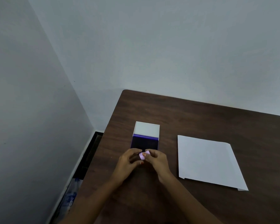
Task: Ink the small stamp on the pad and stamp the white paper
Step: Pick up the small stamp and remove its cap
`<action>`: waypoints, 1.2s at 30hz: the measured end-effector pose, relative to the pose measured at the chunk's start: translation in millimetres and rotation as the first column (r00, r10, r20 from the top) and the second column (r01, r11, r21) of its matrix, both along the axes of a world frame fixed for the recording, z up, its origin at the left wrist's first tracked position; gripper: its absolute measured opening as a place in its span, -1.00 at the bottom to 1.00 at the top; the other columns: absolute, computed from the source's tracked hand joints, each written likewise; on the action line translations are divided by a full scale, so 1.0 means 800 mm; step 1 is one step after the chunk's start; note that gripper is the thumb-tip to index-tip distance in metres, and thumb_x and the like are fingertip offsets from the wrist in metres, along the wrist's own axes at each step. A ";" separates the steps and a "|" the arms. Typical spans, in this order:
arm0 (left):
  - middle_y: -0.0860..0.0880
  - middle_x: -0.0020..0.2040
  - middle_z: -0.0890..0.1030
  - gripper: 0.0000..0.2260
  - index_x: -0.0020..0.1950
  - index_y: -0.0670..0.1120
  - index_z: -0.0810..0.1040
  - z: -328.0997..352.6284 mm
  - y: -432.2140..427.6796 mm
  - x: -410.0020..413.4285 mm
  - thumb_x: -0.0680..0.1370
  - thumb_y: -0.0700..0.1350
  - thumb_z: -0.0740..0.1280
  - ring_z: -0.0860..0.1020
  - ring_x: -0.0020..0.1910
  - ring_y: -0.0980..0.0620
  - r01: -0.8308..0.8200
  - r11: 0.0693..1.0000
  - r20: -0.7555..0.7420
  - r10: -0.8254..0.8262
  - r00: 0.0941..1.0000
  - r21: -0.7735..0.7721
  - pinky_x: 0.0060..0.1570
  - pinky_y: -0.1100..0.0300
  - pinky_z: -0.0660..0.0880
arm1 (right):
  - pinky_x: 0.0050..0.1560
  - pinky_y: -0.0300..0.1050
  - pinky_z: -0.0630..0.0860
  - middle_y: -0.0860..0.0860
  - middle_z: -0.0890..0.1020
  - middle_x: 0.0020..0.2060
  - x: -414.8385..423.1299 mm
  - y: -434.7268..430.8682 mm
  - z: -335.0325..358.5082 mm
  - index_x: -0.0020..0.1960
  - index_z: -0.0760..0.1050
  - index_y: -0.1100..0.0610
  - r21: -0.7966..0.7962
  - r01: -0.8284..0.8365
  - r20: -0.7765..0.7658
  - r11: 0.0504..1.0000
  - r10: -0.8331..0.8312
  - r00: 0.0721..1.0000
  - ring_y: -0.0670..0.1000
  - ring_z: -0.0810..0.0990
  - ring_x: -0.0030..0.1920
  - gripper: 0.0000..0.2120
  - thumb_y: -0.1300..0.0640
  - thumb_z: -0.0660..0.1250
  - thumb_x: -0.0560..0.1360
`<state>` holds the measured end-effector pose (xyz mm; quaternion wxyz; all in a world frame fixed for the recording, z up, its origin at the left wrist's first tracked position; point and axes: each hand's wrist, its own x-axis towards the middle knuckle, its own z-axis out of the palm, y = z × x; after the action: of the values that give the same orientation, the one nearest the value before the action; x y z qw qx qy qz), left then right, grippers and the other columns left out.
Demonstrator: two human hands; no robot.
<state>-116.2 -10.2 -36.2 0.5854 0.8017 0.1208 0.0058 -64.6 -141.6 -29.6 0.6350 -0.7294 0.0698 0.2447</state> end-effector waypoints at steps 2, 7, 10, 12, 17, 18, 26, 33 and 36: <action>-0.05 0.04 0.61 -0.74 0.11 -0.07 0.53 0.004 -0.007 0.003 0.43 -0.22 0.41 0.55 0.05 0.09 -0.036 0.999 0.011 0.037 0.999 -0.030 0.07 0.28 0.47 | -0.11 -0.24 0.51 0.06 0.65 -0.08 0.001 -0.001 0.005 -0.03 0.56 0.09 0.054 0.025 -0.068 0.998 -0.021 0.997 0.01 0.59 -0.04 -0.78 0.12 0.45 0.35; -0.05 -0.04 0.67 -0.79 0.03 -0.05 0.58 0.013 -0.013 0.013 0.41 -0.22 0.43 0.61 -0.03 0.08 -0.117 0.984 0.014 0.120 0.993 -0.137 0.04 0.18 0.55 | 0.19 0.03 0.50 0.17 0.63 0.01 0.006 -0.004 0.014 0.00 0.55 0.17 0.196 0.119 -0.217 0.973 -0.075 0.973 0.11 0.60 0.03 -0.83 0.21 0.38 0.40; -0.05 -0.05 0.68 -0.76 0.04 -0.08 0.61 0.015 -0.012 0.016 0.39 -0.22 0.45 0.63 -0.03 0.08 -0.118 0.975 0.003 0.121 0.993 -0.186 0.03 0.19 0.55 | 0.15 -0.02 0.52 0.14 0.63 -0.03 0.009 -0.009 0.015 -0.06 0.57 0.14 0.251 0.138 -0.258 0.958 -0.071 0.964 0.08 0.61 0.01 -0.90 0.23 0.36 0.42; -0.04 -0.06 0.69 -0.76 0.03 -0.06 0.61 0.016 -0.012 0.017 0.38 -0.22 0.45 0.63 -0.04 0.09 -0.120 0.969 -0.004 0.122 0.993 -0.217 0.01 0.23 0.55 | 0.02 -0.14 0.56 0.11 0.65 -0.07 0.011 -0.011 0.014 -0.05 0.58 0.16 0.305 0.170 -0.297 0.937 -0.076 0.952 0.04 0.62 -0.03 -0.88 0.25 0.34 0.43; 0.07 -0.15 0.69 -0.84 -0.11 0.04 0.64 0.017 -0.014 0.020 0.36 -0.17 0.47 0.63 -0.11 0.14 -0.230 0.940 -0.065 0.221 0.973 -0.252 -0.20 0.41 0.52 | -0.16 -0.25 0.60 0.09 0.65 -0.09 0.016 -0.016 0.016 -0.13 0.59 0.14 0.383 0.249 -0.360 0.890 -0.105 0.927 0.00 0.62 -0.05 -0.87 0.30 0.29 0.46; 0.09 -0.16 0.67 -0.83 -0.12 0.06 0.63 0.015 -0.012 0.020 0.37 -0.18 0.47 0.62 -0.10 0.15 -0.251 0.941 -0.083 0.238 0.968 -0.228 -0.20 0.41 0.49 | -0.15 -0.22 0.59 0.11 0.64 -0.09 0.019 -0.018 0.017 -0.15 0.60 0.15 0.405 0.294 -0.392 0.866 -0.126 0.911 0.01 0.61 -0.04 -0.86 0.31 0.29 0.45; -0.02 0.19 0.46 -0.73 0.18 -0.05 0.49 -0.007 -0.007 0.008 0.49 -0.11 0.34 0.46 0.06 0.12 0.214 0.846 -0.143 -0.164 0.976 0.489 0.06 0.27 0.43 | -0.31 -0.15 0.64 0.25 0.63 -0.11 0.031 -0.035 0.035 0.02 0.48 0.31 0.626 0.562 -0.663 0.540 -0.011 0.749 0.09 0.61 -0.10 -0.73 0.36 0.32 0.31; -0.08 0.28 0.41 -0.69 0.25 -0.07 0.41 -0.014 -0.018 0.011 0.52 -0.10 0.29 0.41 0.21 0.03 0.350 0.736 -0.219 -0.273 0.937 0.579 0.20 0.18 0.37 | -0.31 -0.14 0.64 0.25 0.69 -0.24 0.035 -0.039 0.037 0.13 0.42 0.30 0.662 0.565 -0.672 0.493 0.057 0.738 0.09 0.67 -0.24 -0.62 0.34 0.33 0.31; -0.06 0.31 0.38 -0.63 0.30 -0.05 0.35 -0.019 -0.017 0.011 0.51 -0.06 0.30 0.37 0.25 0.03 0.362 0.742 -0.241 -0.270 0.932 0.565 0.24 0.15 0.35 | -0.31 -0.14 0.64 0.26 0.69 -0.23 0.038 -0.039 0.035 0.10 0.45 0.29 0.651 0.563 -0.672 0.509 0.040 0.740 0.09 0.67 -0.20 -0.64 0.33 0.34 0.30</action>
<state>-107.7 -23.5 -51.4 0.2832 0.9522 0.0165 -0.1134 -34.2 -172.7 -1.5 0.8709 -0.2011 0.2647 0.3620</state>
